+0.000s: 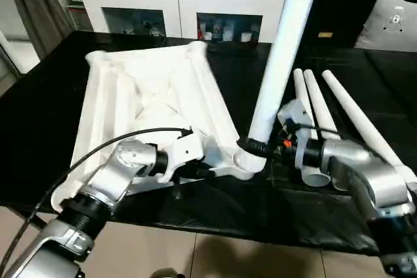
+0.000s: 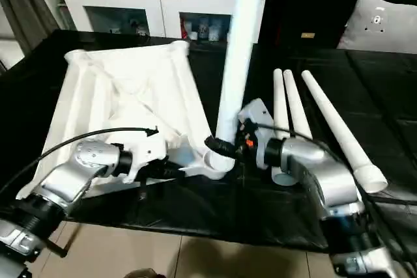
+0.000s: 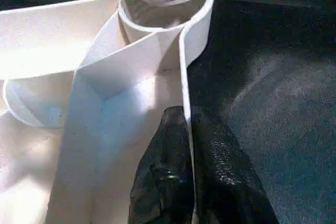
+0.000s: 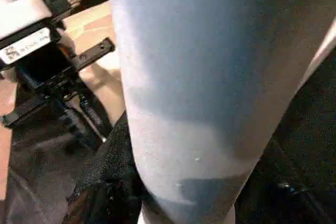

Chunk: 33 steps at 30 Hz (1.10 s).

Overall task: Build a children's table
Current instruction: Insert table leg to table base

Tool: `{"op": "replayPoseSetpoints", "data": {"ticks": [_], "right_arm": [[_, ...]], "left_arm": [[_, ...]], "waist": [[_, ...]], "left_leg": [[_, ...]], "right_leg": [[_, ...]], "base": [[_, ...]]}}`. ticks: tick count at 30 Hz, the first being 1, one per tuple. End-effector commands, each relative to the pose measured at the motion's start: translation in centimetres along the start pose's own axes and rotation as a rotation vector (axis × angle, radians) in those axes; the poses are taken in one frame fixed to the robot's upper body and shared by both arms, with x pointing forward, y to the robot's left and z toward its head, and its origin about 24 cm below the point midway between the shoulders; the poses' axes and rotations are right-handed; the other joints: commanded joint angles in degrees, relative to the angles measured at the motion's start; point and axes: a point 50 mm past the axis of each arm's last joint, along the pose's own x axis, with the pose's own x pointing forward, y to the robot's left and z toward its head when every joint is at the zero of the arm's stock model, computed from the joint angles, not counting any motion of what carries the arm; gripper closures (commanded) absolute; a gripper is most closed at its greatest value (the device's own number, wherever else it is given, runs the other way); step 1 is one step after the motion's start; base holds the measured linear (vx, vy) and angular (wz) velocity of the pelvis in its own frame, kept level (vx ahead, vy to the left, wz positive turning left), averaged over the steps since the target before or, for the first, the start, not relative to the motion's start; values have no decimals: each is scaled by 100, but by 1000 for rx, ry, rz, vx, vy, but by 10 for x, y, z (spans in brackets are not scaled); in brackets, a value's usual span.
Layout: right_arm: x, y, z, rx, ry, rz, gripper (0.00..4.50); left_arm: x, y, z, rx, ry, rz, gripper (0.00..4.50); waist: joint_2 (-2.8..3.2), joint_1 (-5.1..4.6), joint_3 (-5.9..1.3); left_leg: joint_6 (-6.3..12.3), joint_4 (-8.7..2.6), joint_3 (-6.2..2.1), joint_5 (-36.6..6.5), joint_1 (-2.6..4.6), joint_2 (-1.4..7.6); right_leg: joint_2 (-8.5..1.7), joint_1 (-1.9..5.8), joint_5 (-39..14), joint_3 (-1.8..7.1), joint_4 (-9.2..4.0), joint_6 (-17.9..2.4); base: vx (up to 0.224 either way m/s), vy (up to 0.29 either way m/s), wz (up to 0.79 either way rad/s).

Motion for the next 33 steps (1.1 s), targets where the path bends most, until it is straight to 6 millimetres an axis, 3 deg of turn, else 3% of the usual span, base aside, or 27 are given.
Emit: {"op": "replayPoseSetpoints", "data": {"ticks": [1, 4, 23, 30, 31, 32, 33], "right_arm": [[1, -2, -8, 10, 46, -1, 262], [4, 0, -8, 15, 41, 21, 262], [16, -1, -15, 11, 79, 56, 262], [16, -1, -18, 82, 26, 45, 262], [15, -1, -19, 101, 8, 36, 262], [13, -1, -21, 129, -17, 19, 262], [13, -1, -21, 134, -21, 16, 262]], "left_arm": [[6, -9, -7, 29, 73, -94, 450], [7, -9, -5, 44, 75, -102, 450], [11, -12, 2, 76, 55, -134, 450], [12, -7, 4, 47, 29, -86, 450], [11, -7, 4, 34, 19, -75, 450], [12, -6, 4, 15, 7, -57, 450], [12, -6, 4, 12, 6, -54, 450]], "waist": [[-57, -17, -337], [-91, -21, -338], [-90, 7, -327], [-68, 2, -331], [10, 16, -333], [-31, 3, -331], [-31, 3, -331]], "left_leg": [[172, -435, -142, -1124, 63, 424], [139, -445, -143, -1208, 71, 426], [46, -468, -150, -1423, 88, 434], [0, -480, -156, -1522, 102, 439], [-21, -477, -169, -1535, 107, 439], [-30, -486, -160, -1569, 106, 443], [-30, -486, -160, -1569, 106, 443]], "right_leg": [[-528, 233, -1524, 289, -453, -1076], [-526, 238, -1503, 284, -449, -1108], [-543, 225, -1718, 295, -477, -1069], [-537, 221, -1729, 299, -483, -1077], [-545, 215, -1704, 300, -477, -1102], [-534, 219, -1648, 299, -488, -1112], [-534, 219, -1648, 299, -488, -1112]], "base": [[0, 0, 0], [0, 0, 0], [0, 0, 0], [0, 0, 0], [0, 0, 0], [0, 0, 0], [0, 0, 0]]}}
